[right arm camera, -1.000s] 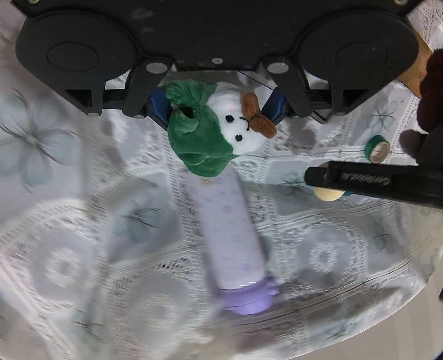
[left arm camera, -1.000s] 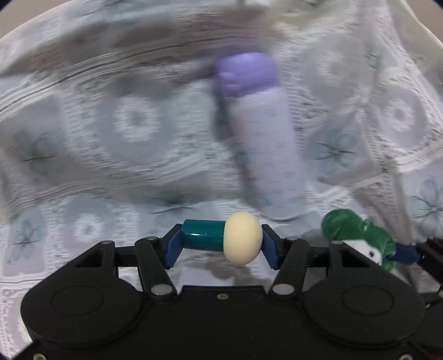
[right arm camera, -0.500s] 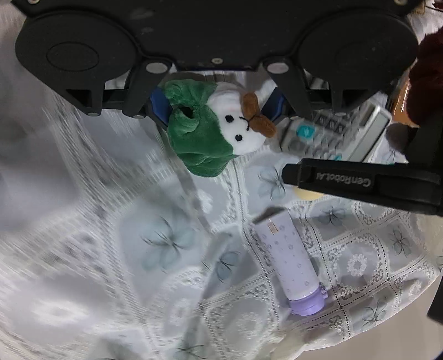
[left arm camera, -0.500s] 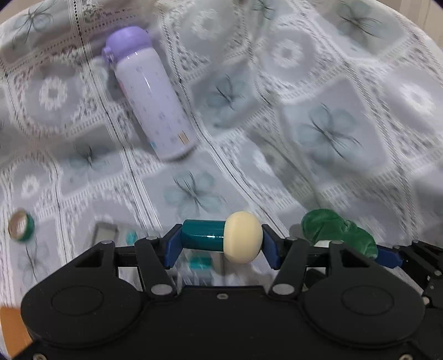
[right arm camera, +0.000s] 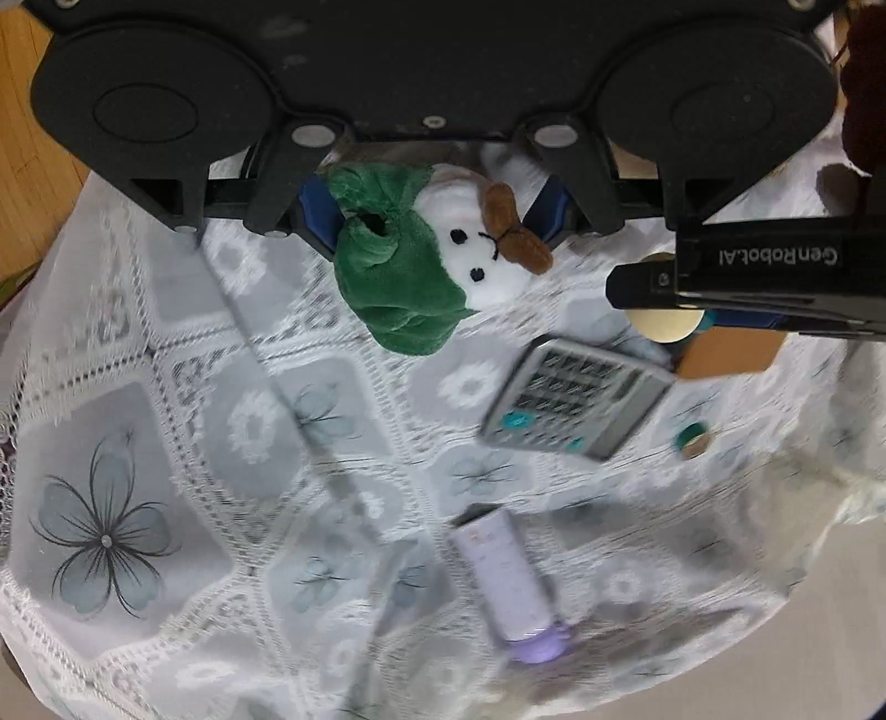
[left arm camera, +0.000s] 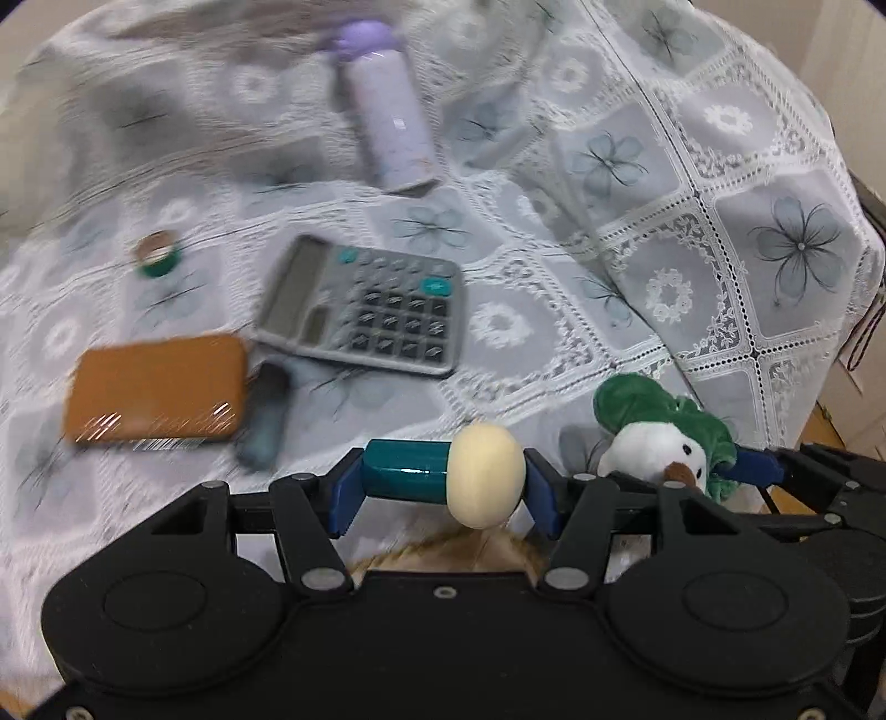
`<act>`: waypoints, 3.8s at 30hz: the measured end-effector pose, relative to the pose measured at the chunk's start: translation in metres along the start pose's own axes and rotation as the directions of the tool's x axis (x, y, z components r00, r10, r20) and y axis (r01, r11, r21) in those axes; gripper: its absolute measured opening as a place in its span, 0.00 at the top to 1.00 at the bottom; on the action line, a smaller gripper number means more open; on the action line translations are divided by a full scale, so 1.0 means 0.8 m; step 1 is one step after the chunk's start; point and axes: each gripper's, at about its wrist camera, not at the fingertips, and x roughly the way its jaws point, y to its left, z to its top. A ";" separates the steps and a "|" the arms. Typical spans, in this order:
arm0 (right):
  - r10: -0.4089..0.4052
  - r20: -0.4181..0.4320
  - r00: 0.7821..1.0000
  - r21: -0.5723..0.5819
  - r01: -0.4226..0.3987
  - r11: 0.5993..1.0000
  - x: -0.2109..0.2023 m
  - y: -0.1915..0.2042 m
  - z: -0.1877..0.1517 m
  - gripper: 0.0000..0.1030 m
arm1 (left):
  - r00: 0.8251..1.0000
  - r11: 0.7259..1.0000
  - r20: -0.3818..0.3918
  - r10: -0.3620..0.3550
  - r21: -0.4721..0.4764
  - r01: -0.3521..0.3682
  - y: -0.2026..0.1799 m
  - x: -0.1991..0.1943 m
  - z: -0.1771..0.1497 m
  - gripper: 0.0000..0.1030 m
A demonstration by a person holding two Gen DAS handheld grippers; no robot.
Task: Organize soft objects
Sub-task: 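Carry the plush and peg toy to the basket and open both grippers, then lift both tools out of the basket toward the clear bottle and green tape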
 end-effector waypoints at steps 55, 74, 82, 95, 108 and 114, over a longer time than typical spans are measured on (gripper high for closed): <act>0.186 -0.003 0.982 -0.142 -0.185 0.972 -0.078 0.099 -0.065 0.31 | 0.952 0.897 -0.021 0.305 -0.330 -0.294 0.076 -0.081 -0.161 0.26; 0.190 0.041 0.981 -0.163 -0.181 0.970 -0.075 0.110 -0.044 0.27 | 0.937 0.886 -0.028 0.348 -0.317 -0.339 0.066 -0.086 -0.178 0.26; 0.174 0.032 0.984 -0.165 -0.166 0.972 -0.078 0.106 -0.055 0.26 | 0.934 0.877 -0.033 0.357 -0.332 -0.347 0.067 -0.089 -0.180 0.25; 0.145 -0.036 0.989 -0.175 -0.149 0.973 -0.066 0.096 -0.089 0.25 | 0.927 0.873 -0.050 0.373 -0.319 -0.368 0.063 -0.087 -0.186 0.25; 0.139 -0.043 0.989 -0.175 -0.145 0.974 -0.066 0.097 -0.093 0.23 | 0.920 0.866 -0.064 0.388 -0.317 -0.387 0.063 -0.087 -0.188 0.24; 0.131 -0.050 0.990 -0.179 -0.138 0.974 -0.064 0.098 -0.094 0.21 | 0.916 0.864 -0.066 0.395 -0.311 -0.395 0.062 -0.087 -0.188 0.11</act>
